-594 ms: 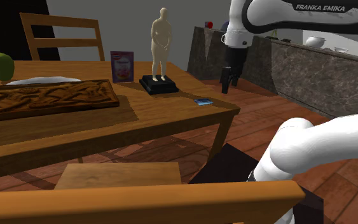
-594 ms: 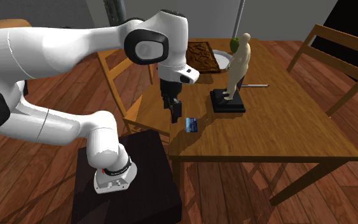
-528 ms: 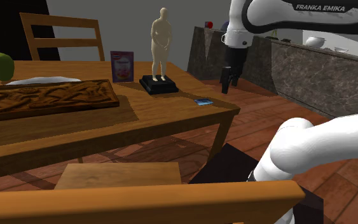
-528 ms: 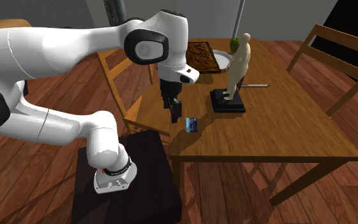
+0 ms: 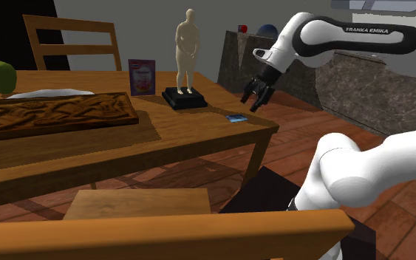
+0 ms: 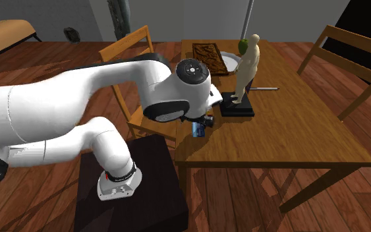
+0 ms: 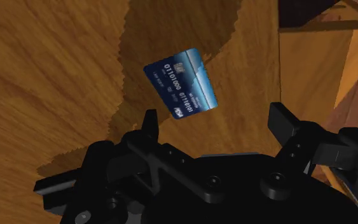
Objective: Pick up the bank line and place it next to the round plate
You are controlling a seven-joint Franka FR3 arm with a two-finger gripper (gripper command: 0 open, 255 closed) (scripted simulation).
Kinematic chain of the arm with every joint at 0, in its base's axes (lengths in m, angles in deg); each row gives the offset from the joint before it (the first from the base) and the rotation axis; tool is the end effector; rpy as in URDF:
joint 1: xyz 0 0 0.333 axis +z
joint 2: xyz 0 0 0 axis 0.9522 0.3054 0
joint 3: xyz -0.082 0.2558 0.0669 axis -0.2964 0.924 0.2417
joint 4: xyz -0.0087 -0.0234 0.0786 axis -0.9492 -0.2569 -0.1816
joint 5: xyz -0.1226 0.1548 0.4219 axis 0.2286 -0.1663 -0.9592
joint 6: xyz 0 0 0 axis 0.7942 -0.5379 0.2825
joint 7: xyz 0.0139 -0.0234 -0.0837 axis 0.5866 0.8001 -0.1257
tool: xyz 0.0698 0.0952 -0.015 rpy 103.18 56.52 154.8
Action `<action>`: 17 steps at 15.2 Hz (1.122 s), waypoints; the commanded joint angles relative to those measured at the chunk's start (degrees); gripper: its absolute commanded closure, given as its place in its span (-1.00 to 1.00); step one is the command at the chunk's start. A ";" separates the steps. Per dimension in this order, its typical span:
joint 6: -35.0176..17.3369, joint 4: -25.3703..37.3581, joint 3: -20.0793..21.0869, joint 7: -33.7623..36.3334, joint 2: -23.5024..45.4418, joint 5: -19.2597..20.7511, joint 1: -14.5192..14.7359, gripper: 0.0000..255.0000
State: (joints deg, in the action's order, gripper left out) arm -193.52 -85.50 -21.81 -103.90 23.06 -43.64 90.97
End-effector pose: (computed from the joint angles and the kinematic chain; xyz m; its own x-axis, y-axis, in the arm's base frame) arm 0.4192 -0.0842 0.4594 0.5881 0.7084 0.3903 0.7861 -0.6140 -0.0701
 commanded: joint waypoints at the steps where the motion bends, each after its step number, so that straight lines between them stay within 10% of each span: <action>1: -3.90 1.21 -10.82 -17.72 0.97 -2.22 9.28 -1.00; 17: -10.70 -2.71 -13.93 -20.34 2.73 -2.57 12.93 -1.00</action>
